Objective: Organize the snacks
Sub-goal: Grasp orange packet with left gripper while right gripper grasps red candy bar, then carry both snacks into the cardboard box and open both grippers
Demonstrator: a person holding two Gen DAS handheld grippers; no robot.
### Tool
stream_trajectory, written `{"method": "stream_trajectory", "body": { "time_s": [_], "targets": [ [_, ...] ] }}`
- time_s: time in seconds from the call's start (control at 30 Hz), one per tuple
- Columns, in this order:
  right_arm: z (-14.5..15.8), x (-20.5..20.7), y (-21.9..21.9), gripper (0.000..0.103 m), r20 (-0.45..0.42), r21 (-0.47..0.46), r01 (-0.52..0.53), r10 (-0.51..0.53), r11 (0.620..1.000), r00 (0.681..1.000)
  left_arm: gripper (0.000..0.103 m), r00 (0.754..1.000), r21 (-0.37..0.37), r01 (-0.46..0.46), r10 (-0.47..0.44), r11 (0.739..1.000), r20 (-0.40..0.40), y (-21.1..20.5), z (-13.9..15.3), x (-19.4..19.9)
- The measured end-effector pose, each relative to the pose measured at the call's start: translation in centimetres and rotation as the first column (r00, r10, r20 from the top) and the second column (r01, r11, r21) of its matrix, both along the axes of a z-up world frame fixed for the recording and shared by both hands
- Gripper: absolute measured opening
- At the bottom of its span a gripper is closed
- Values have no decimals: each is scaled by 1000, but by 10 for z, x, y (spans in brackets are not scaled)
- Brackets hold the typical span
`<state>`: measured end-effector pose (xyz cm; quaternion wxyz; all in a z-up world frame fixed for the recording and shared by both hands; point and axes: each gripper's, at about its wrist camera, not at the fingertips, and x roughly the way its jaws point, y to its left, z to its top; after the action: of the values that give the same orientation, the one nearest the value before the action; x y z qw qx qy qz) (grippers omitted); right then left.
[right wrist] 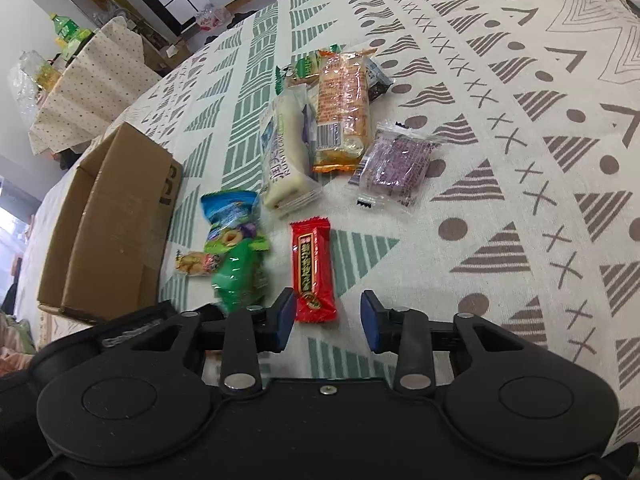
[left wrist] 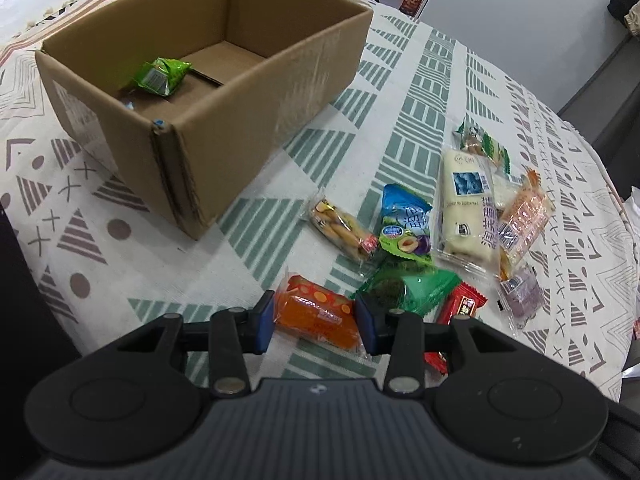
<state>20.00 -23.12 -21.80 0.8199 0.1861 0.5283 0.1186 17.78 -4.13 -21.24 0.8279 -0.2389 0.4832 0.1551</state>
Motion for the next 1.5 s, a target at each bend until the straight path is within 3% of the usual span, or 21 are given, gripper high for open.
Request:
{"method": "stream_trajectory", "body": {
  "time_s": [0.3, 0.43, 0.5, 0.67, 1.1, 1.5],
  "targets": [
    [-4, 10, 17, 35, 31, -28, -22, 22, 999, 999, 41, 1000, 7, -3, 3, 1000, 23, 9, 12, -6],
    [-12, 16, 34, 34, 36, -85, -41, 44, 996, 998, 41, 1000, 23, -11, 10, 1000, 26, 17, 16, -8],
    [-11, 16, 41, 25, 44, -125, -62, 68, 990, 997, 41, 1000, 25, -14, 14, 1000, 23, 20, 18, -8],
    [0, 10, 38, 22, 65, -129, -61, 70, 990, 995, 41, 999, 48, 0, -2, 999, 45, 23, 27, -9],
    [35, 3, 33, 22, 164, -34, -34, 39, 999, 986, 41, 987, 103, -17, 0, 995, 161, 29, 74, -20],
    [78, 6, 63, 22, 297, 12, -142, 132, 990, 946, 41, 973, 126, -49, 19, 991, 228, 52, 109, -26]
  ]
}}
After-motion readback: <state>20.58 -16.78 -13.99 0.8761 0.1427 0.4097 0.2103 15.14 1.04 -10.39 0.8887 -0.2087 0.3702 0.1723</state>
